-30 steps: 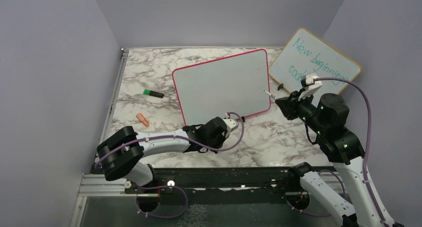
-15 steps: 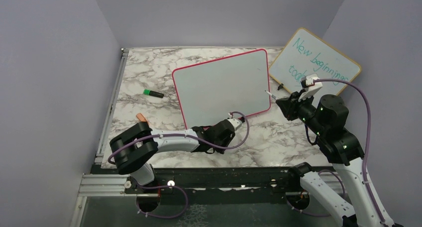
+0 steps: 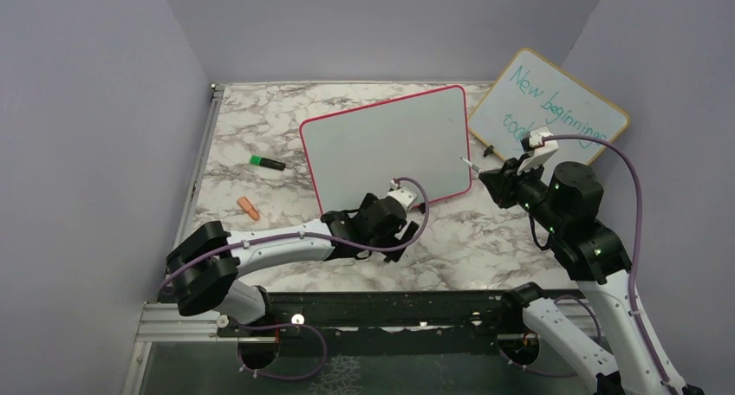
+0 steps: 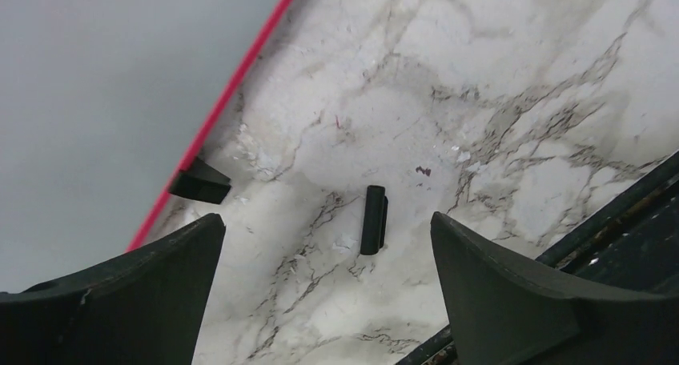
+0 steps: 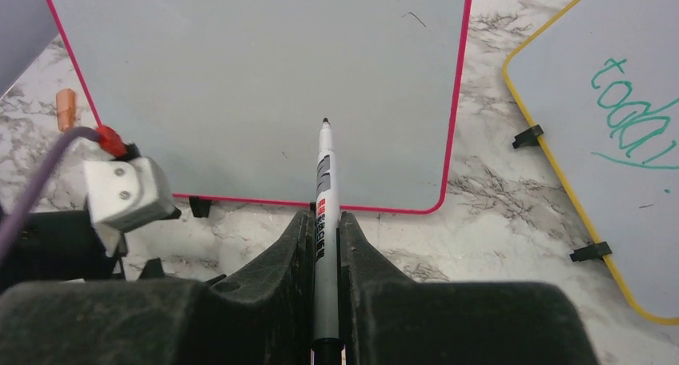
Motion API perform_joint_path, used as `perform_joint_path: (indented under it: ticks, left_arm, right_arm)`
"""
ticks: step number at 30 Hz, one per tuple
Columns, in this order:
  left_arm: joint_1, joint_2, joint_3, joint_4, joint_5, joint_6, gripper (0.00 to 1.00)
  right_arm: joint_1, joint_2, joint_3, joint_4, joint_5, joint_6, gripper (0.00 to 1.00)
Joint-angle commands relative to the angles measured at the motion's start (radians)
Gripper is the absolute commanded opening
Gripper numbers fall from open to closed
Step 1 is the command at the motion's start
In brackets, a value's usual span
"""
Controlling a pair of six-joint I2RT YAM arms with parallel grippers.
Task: Write a sentence on the whiteboard
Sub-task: Place the pen cap at the center of the board, then write a sentence on the whiteboard.
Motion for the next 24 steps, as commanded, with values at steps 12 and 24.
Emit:
perform_joint_path:
  ticks: [12, 24]
  left_arm:
    - [0.040, -0.141, 0.337, -0.244, -0.259, 0.138, 0.99]
    - [0.394, -0.189, 0.463, -0.176, 0.072, 0.212, 0.99]
  right_arm:
    - [0.000, 0.073, 0.038, 0.029, 0.042, -0.025, 0.01]
    - [0.000, 0.165, 0.081, 0.057, 0.063, -0.039, 0.01]
